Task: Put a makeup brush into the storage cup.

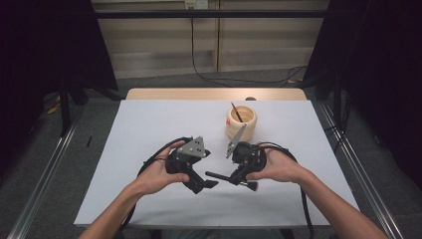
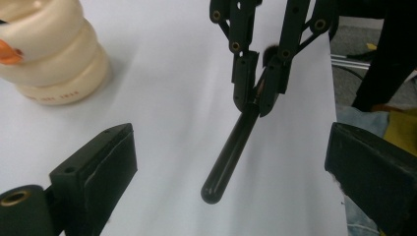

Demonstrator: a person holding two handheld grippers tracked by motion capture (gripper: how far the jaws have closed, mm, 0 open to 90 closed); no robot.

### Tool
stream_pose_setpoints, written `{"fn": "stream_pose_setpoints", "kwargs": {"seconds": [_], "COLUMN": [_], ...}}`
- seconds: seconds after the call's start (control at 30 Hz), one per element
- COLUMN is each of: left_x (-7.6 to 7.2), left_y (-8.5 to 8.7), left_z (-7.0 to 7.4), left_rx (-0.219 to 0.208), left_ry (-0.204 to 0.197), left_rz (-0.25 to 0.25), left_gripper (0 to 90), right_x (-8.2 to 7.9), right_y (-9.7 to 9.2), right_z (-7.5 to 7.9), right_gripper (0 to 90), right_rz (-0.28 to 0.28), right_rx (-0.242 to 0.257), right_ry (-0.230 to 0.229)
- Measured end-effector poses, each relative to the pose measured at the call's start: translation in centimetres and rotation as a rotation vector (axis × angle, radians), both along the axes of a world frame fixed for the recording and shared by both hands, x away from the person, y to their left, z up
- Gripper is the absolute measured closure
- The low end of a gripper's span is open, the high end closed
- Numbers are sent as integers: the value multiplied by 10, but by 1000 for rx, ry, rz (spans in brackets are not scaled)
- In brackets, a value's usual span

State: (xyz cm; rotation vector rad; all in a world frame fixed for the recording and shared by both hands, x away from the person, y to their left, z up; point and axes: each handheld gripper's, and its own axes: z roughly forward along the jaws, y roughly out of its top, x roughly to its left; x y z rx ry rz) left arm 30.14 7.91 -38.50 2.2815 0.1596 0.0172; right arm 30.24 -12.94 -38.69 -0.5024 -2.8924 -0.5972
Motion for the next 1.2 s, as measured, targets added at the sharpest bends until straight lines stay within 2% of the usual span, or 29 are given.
{"fn": "stream_pose_setpoints", "kwargs": {"seconds": [0.13, 0.23, 0.4, 0.43, 0.5, 0.53, 0.7, 0.93, 1.0, 1.1, 1.2], "left_x": [1, 0, -3, -3, -5, -5, -4, -4, -5, -5, -4], "left_y": [-5, -6, -11, -12, -13, -13, -13, -17, -19, -21, -20], "left_z": [-5, -8, -11, -12, -14, -14, -12, -16, -17, -18, -17], "left_rx": [59, 99, 154, 180, 192, 212, 212, 256, 254, 257, 240], "left_ry": [40, 44, 43, 33, 20, 16, 12, 35, 42, 56, 60], "left_rz": [-32, -80, -101, -110, -113, -122, -122, -163, -182, -196, -199], "left_gripper": [57, 64, 74, 87, 121, 138, 292, 476, 546, 602, 670], "right_x": [0, 0, -3, -3, -4, -4, -5, -6, -7, -7, -8], "right_y": [1, 0, 3, 4, 5, 5, 6, 8, 9, 10, 10], "right_z": [-1, -2, -4, -4, -5, -5, -5, -5, -6, -6, -5], "right_gripper": [789, 789, 790, 789, 789, 789, 789, 789, 790, 790, 789], "right_rz": [2, 37, 61, 66, 67, 70, 80, 104, 111, 119, 122], "right_rx": [-5, -3, -11, -13, -14, -13, -21, -8, -4, 1, 8], "right_ry": [8, 8, 18, 18, 16, 19, 19, 14, 11, 11, 11]}}
